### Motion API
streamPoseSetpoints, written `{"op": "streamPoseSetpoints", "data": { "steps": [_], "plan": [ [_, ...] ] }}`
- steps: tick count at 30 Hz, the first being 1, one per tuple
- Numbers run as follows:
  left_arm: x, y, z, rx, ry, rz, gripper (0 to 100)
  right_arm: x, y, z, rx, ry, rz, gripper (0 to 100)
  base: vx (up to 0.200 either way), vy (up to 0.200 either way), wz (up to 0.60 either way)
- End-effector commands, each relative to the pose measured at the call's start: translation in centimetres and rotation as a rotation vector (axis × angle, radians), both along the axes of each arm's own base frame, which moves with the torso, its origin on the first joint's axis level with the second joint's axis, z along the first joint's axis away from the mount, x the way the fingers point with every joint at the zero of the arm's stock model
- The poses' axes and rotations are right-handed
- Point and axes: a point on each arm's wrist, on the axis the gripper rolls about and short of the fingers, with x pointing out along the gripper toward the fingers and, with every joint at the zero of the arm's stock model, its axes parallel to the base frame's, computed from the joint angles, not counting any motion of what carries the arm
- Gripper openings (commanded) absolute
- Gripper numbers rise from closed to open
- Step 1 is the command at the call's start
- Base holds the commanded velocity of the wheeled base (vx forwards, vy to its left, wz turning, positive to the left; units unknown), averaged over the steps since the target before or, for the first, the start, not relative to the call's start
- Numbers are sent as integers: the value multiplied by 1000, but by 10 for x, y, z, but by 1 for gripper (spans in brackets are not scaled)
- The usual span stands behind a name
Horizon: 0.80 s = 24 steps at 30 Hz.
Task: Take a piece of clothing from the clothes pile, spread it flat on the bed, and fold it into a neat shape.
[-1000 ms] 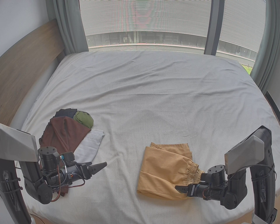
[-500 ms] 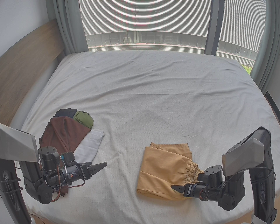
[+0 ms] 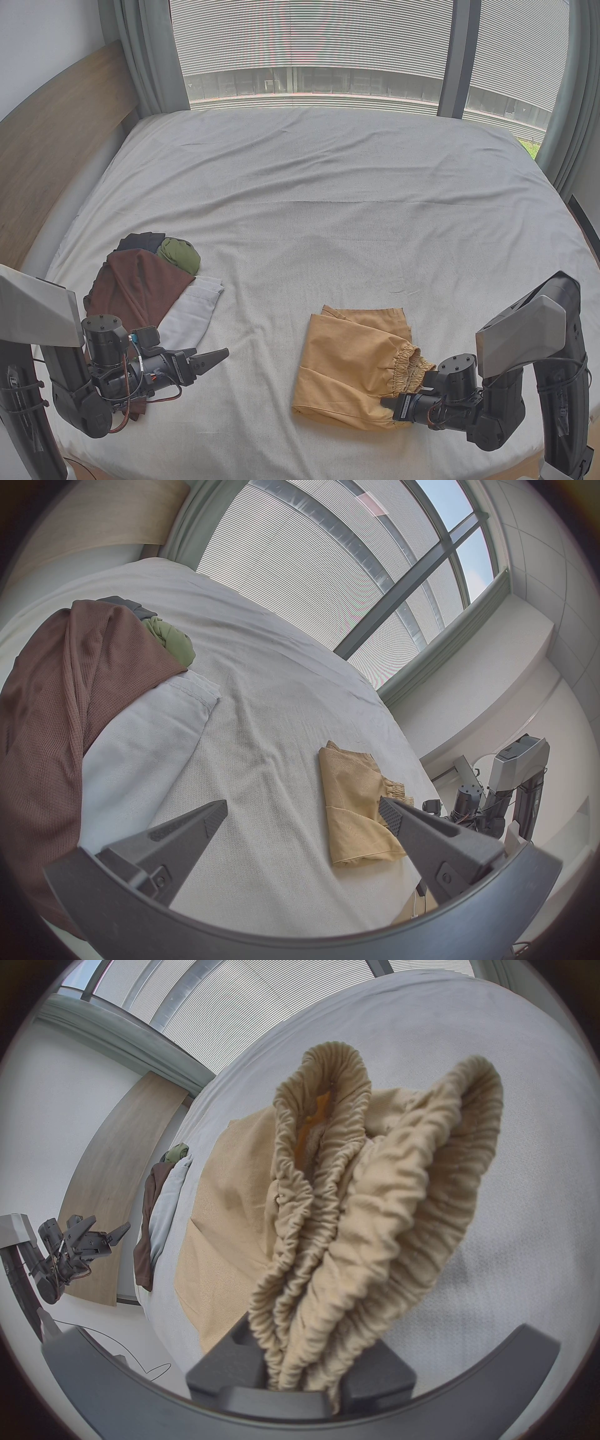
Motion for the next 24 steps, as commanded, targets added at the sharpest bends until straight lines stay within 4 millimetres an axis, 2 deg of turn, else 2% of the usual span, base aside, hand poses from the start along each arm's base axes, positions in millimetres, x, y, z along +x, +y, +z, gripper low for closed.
{"op": "streamPoseSetpoints", "data": {
  "steps": [1,9,17,24],
  "plan": [
    [0,0,0,0,2,0,100,0,1,1,3,-6,3,0,0,0,0],
    [0,0,-1,2,2,-2,100,4,3,6,25,-47,6,0,0,0,0],
    [-1,0,-4,51,-21,-24,100,20,10,45,106,-198,5,0,0,0,0],
    [-1,0,-4,51,-21,-23,100,28,14,55,127,-252,3,0,0,0,0]
  ]
}}
